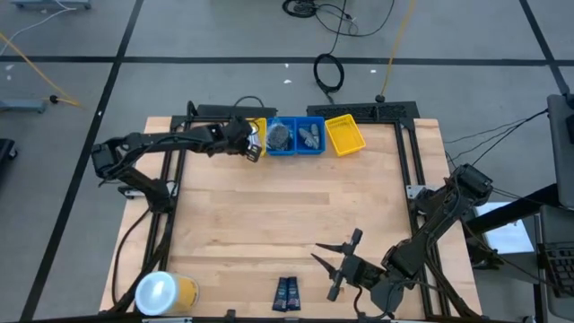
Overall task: Pick & Place Travel size toiletries
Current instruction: Put the toothpaste into the left yellow bin, then put the left shave cream into the right yellow bin
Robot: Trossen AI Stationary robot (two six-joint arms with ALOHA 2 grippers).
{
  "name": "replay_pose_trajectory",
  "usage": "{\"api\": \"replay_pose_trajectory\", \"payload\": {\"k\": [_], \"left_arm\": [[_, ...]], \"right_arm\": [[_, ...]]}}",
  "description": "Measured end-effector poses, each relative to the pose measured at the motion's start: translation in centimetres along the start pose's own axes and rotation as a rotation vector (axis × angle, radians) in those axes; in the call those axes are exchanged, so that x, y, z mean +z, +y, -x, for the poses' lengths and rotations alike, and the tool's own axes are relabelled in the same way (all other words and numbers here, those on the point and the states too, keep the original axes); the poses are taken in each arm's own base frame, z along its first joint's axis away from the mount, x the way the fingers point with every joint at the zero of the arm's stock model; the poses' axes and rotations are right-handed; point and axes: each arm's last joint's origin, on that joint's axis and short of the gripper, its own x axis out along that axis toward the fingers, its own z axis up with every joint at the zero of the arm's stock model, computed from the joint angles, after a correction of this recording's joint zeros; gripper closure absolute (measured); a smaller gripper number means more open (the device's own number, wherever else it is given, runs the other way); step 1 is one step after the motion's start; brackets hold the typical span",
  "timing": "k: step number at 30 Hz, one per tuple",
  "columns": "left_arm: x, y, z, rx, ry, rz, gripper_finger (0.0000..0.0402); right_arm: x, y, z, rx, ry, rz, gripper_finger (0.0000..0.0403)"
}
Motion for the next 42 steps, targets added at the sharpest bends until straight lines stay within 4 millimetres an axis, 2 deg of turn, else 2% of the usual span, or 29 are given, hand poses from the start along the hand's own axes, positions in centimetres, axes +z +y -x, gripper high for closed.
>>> {"api": "replay_pose_trajectory", "payload": {"k": [13,24,30,36,39,42], "left_arm": [[0.2,0.1,0.0,0.06,-0.05,0.008,0.0396],[0.2,0.1,0.0,0.069,-0.056,0.026,0.0322],[0.2,0.0,0.1,0.024,-0.033,-0.028,0.0304],[-0.3,-1.3,3.1,-0.179,-0.014,-0.143,0.0304],[-1.4,-3.2,5.5,-0.337,-0.021,-0.258,0.0304],[-3.4,-5.5,7.7,-0.454,-0.027,-0.431,0.0304]], "right_arm": [[0.0,0.0,0.0,-0.002,0.001,0.004,0.0289],[0.0,0.0,0.0,-0.002,0.001,0.004,0.0289],[0.0,0.0,0.0,-0.002,0.001,0.006,0.0289],[-0.1,0.1,0.0,0.025,0.007,0.009,0.0289],[-0.1,0.1,0.0,0.022,0.007,0.009,0.0289],[-0.1,0.1,0.0,0.023,0.007,0.009,0.0289]]}}
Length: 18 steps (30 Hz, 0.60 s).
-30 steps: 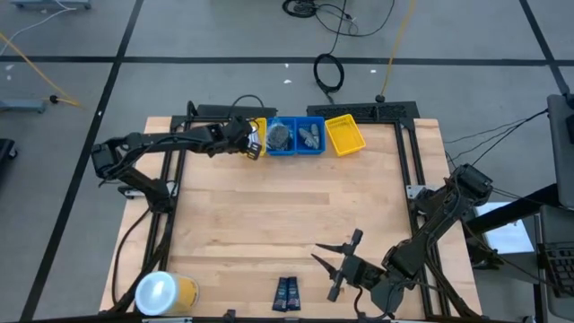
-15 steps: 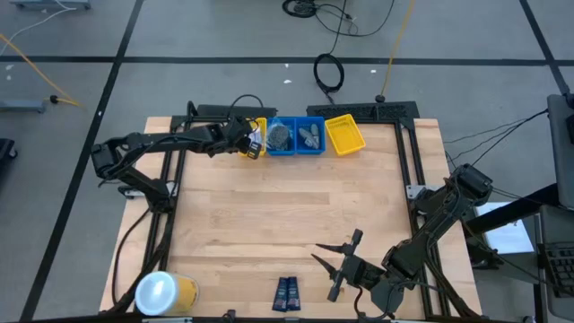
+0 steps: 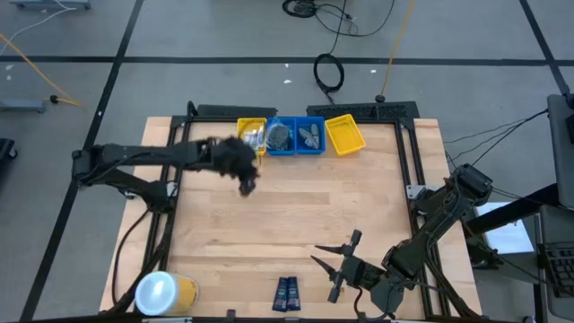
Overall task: Pick & Place Travel size toiletries
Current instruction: Put the left shave cream into the right yellow bin
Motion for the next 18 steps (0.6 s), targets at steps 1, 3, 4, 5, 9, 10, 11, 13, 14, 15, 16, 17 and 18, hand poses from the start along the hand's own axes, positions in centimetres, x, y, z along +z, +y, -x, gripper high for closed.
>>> {"api": "replay_pose_trajectory", "payload": {"k": [1,3,4,5,9,10,11,13,14,15,16,17,18], "left_arm": [[-0.3,-1.2,0.2,-0.034,0.004,-0.064,0.0304],[-1.1,-3.5,0.3,-0.098,0.016,-0.175,0.0304],[-1.5,-4.6,0.4,-0.128,0.025,-0.221,0.0304],[-1.9,-5.6,0.5,-0.155,0.034,-0.256,0.0304],[-3.7,-9.1,0.1,-0.233,0.065,-0.347,0.0304],[-4.1,-9.9,0.0,-0.247,0.065,-0.363,0.0304],[-4.4,-10.7,0.0,-0.267,0.054,-0.38,0.0304],[-5.0,-12.1,-0.1,-0.297,0.032,-0.408,0.0304],[-5.3,-12.8,-0.2,-0.307,0.024,-0.415,0.0304],[-5.6,-13.4,-0.3,-0.312,0.022,-0.413,0.0304],[-5.9,-13.8,-0.4,-0.317,0.02,-0.405,0.0304],[-6.1,-14.3,-0.5,-0.327,0.018,-0.394,0.0304],[-6.4,-14.7,-0.6,-0.339,0.016,-0.384,0.0304]], "right_arm": [[0.0,0.0,0.0,0.0,0.0,0.0,0.0289],[0.0,0.0,0.0,0.0,0.0,0.0,0.0289],[0.0,0.0,0.0,0.0,0.0,0.0,0.0289],[0.0,0.0,0.0,0.0,0.0,-0.001,0.0289],[0.0,0.0,0.0,-0.001,0.0,-0.001,0.0289],[0.0,0.0,0.0,-0.001,0.0,-0.001,0.0289],[0.0,0.0,0.0,-0.001,-0.001,-0.002,0.0289],[0.0,0.0,0.0,0.0,0.0,-0.002,0.0289],[0.0,0.0,0.0,0.0,0.0,-0.003,0.0289],[0.0,0.0,0.0,0.007,0.002,-0.009,0.0289],[0.0,0.1,0.0,0.036,0.007,-0.022,0.0289],[0.0,0.2,-0.1,0.076,0.016,-0.035,0.0289],[-0.1,0.3,-0.2,0.13,0.028,-0.048,0.0289]]}}
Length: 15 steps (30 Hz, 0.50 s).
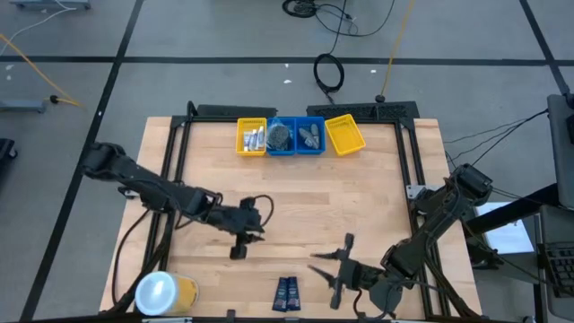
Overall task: Pick & Place Travel size toiletries
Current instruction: Put the left shave cream into the right yellow bin
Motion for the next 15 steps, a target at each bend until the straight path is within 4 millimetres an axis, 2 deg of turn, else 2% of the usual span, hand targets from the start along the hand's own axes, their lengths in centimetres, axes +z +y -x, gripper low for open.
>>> {"api": "replay_pose_trajectory", "payload": {"k": [3,7,15], "left_arm": [[-0.5,-1.4,-0.8,-0.038,0.01,-0.023,0.0304],[-1.4,-3.2,-2.4,-0.082,0.024,-0.152,0.0304],[-3.1,-5.3,-7.1,-0.088,-0.026,-0.381,0.0305]], "right_arm": [[-0.2,0.1,-0.5,0.121,0.044,-0.03,0.0289],[-0.7,-0.1,-1.0,0.212,0.115,-0.035,0.0289],[-1.1,-0.4,-1.5,0.219,0.158,-0.06,0.0289]]}}
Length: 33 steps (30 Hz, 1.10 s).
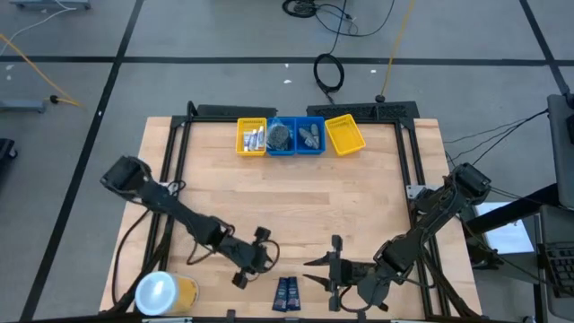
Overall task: Pick & Place Travel size toiletries
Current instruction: Put the left shave cream into the right yellow bin
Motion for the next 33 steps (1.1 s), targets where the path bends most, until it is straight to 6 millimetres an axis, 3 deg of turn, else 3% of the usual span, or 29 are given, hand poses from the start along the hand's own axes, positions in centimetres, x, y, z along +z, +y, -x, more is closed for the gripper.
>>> {"api": "replay_pose_trajectory", "payload": {"k": [8,13,18,23,27,33], "left_arm": [[-0.7,-0.7,-3.8,-0.077,-0.121,-0.045,0.0304],[-0.9,-0.9,-4.6,-0.09,-0.117,0.023,0.0304],[2.2,-2.5,-4.1,-0.122,-0.125,0.089,0.0304],[4.9,-5.1,-4.2,0.028,0.098,-0.122,0.0304],[6.8,-6.5,-4.8,0.023,0.16,-0.29,0.0304],[8.6,-6.9,-6.4,0.028,0.26,-0.45,0.0305]], "right_arm": [[0.0,0.0,0.0,-0.001,0.001,0.002,0.0289],[0.0,0.0,0.0,-0.002,0.001,0.001,0.0289],[0.0,0.0,0.0,-0.003,0.002,0.004,0.0289],[0.0,-0.1,-0.1,-0.008,0.003,0.005,0.0289],[0.0,-0.2,-0.1,-0.008,0.006,0.007,0.0289],[-0.8,-0.4,-0.2,-0.011,0.017,-0.001,0.0289]]}}
